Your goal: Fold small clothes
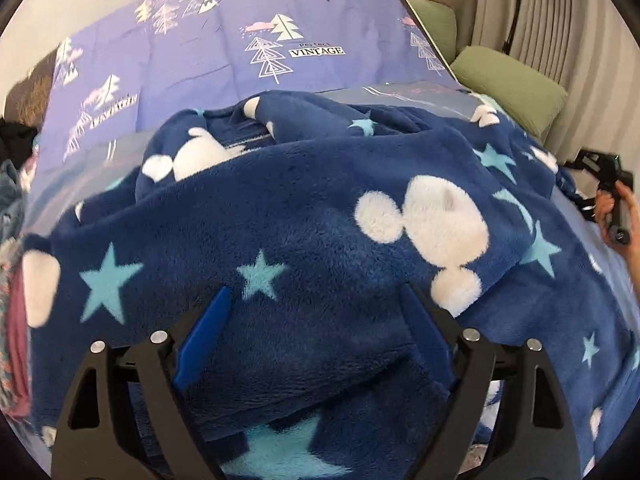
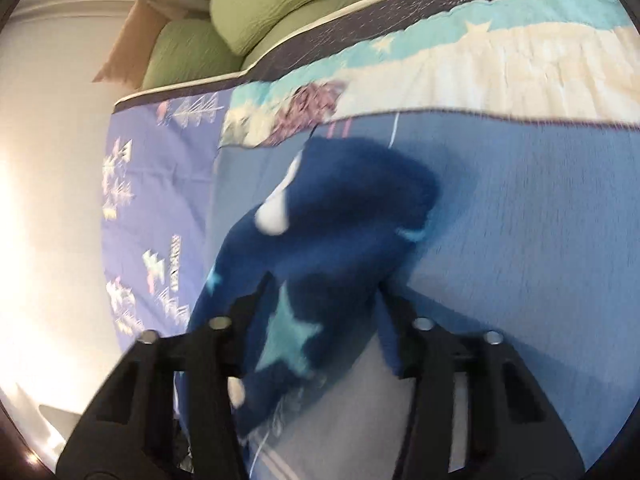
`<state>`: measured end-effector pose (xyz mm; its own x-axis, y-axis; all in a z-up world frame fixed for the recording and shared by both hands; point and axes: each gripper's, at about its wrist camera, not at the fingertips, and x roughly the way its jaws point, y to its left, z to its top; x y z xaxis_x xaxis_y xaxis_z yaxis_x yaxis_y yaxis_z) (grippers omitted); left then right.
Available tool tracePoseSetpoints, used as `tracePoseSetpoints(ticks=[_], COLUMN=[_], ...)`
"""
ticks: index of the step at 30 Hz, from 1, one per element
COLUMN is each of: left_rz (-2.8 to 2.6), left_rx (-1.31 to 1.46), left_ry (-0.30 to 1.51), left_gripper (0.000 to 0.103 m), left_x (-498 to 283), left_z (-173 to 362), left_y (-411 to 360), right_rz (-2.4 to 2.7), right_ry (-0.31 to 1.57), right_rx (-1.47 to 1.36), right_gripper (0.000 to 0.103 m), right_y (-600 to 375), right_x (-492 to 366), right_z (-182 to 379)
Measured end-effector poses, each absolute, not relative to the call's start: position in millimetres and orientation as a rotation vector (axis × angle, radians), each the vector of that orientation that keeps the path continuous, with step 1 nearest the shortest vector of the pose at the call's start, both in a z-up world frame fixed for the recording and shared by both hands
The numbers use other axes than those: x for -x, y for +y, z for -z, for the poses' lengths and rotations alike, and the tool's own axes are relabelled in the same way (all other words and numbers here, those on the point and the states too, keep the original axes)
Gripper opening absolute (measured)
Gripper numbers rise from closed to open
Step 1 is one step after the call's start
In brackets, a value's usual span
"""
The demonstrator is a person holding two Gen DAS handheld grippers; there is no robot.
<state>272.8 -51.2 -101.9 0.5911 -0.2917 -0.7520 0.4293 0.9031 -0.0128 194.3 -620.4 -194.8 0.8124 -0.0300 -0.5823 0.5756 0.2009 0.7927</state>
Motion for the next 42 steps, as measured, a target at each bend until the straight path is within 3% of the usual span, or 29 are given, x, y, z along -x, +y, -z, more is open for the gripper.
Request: tracePoseSetpoints(ticks=[2, 4, 11, 16, 19, 22, 28, 34, 42], left_rz=[0.43, 0.431, 0.429, 0.431, 0.444, 0.5, 0.621, 0.67, 0.754], left_rx=[-0.155, -0.156, -0.134, -0.042, 0.058, 0.247, 0.51, 0.573, 0.755], left_ry=[0.839, 0.833, 0.811, 0.773, 0.738, 0.76, 0.798, 0.81, 0.822], left_gripper=[0.087, 0.087, 0.087, 0.087, 0.087, 0.087, 0.087, 0.087, 0.094], left_x=[-273, -272, -269, -267, -265, -272, -285, -289, -293], left_z=[103, 103, 100, 93, 85, 85, 92, 96, 96], left_y=[-48, -49, -45, -29, -10, 19, 52, 54, 66], right_rz=[0.469, 0.447, 0.183, -0.05, -0.187, -0.291, -0.47, -0.452, -0.427], right_ry=[0.53, 0.519, 0.375, 0.395, 0.447, 0.503, 0.716, 0.773, 0.787], right_rx=[-1.281, -1.271, -0.993, -0.685, -0.503, -0.362, 0.009, 0.179, 0.118], right_gripper=[0.016, 0.012, 0.011, 0.01, 0.01, 0.01, 0.012, 0.026, 0.031], right_y=[-626, -628, -564, -441, -351, -274, -131, -118, -141], right_x=[-200, -200, -203, -229, -244, -248, -244, -226, -229], right_z=[193, 188, 85, 9, -6, -1, 68, 108, 111])
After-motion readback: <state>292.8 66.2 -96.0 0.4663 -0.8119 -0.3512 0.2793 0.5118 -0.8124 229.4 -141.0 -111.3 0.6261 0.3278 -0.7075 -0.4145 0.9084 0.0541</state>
